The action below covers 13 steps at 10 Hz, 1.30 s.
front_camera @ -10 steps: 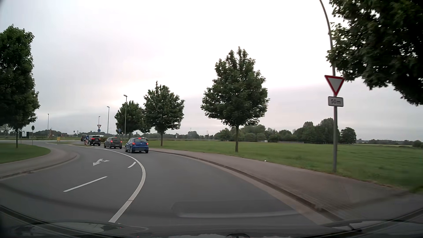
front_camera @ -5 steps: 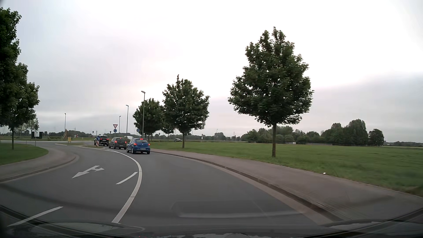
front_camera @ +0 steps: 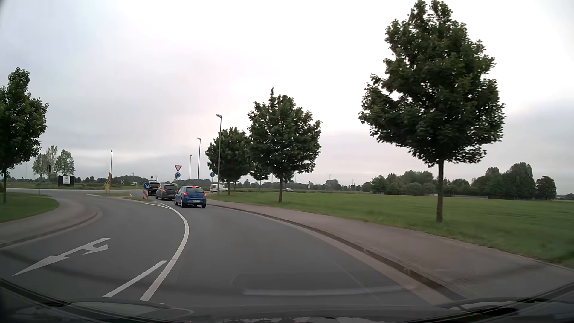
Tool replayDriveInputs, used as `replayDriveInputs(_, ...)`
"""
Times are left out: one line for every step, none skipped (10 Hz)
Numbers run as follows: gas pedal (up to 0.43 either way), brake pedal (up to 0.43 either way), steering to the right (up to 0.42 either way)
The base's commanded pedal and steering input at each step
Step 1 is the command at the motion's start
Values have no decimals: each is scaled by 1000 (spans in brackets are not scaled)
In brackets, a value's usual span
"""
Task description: Follow the waypoints while adhering to traffic rules and regulations
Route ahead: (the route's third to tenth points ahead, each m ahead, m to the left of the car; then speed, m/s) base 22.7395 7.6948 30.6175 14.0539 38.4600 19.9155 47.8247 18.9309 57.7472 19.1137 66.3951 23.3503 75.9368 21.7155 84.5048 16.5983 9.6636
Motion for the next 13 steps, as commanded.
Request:
replayDriveInputs(130, 0, -93)
replayDriveInputs(130, 0, -94)
replayDriveInputs(130, 0, -96)
replayDriveInputs(130, 0, -100)
replayDriveInputs(130, 0, -104)
replayDriveInputs(130, 0, -105)
replayDriveInputs(130, 0, -104)
replayDriveInputs(130, 0, -103)
replayDriveInputs(130, 0, -100)
replayDriveInputs(130, 0, -97)
replayDriveInputs(130, 0, -96)
replayDriveInputs(138, 0, -96)
replayDriveInputs(138, 0, -96)
